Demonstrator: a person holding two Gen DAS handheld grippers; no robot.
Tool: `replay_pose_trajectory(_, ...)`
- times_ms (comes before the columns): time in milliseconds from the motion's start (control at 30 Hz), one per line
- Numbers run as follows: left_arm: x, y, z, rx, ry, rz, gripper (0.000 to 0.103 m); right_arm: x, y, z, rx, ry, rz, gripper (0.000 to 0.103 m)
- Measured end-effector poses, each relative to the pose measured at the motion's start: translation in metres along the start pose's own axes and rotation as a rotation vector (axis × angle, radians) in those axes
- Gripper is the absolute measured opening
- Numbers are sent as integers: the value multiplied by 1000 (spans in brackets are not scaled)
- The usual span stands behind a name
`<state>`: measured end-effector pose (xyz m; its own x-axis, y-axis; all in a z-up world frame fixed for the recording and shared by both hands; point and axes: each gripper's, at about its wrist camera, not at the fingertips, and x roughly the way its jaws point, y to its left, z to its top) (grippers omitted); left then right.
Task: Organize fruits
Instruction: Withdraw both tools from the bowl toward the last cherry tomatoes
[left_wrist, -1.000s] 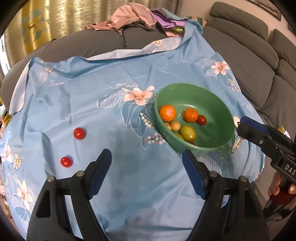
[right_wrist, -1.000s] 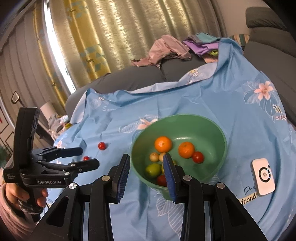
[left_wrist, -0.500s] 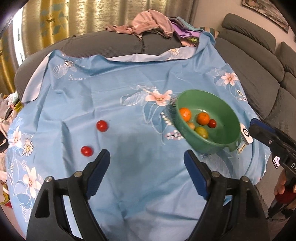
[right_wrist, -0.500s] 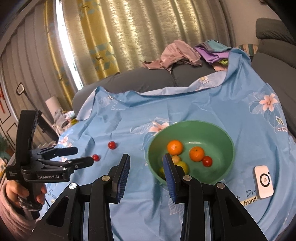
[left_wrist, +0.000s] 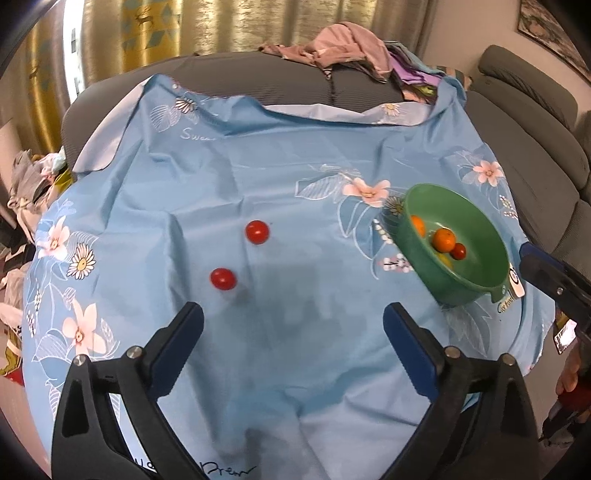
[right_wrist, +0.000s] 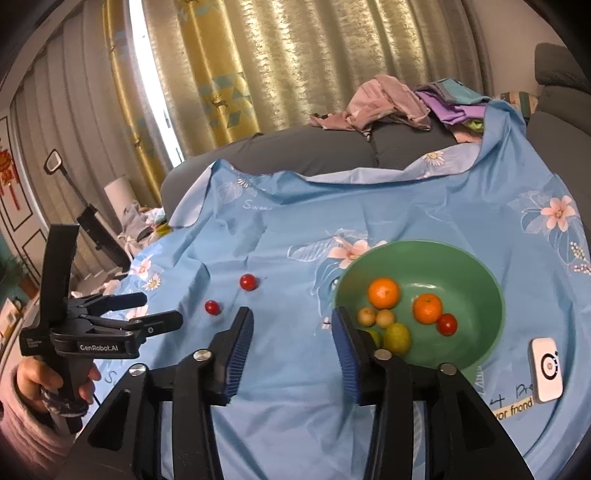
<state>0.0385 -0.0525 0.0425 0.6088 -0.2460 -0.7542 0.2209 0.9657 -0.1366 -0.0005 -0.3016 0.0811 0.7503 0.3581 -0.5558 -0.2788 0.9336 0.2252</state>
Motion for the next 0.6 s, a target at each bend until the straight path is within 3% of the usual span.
replay_pose_trajectory(600,8,15,-4,-23,18,2,99,16,12,0,-17,33,17,46)
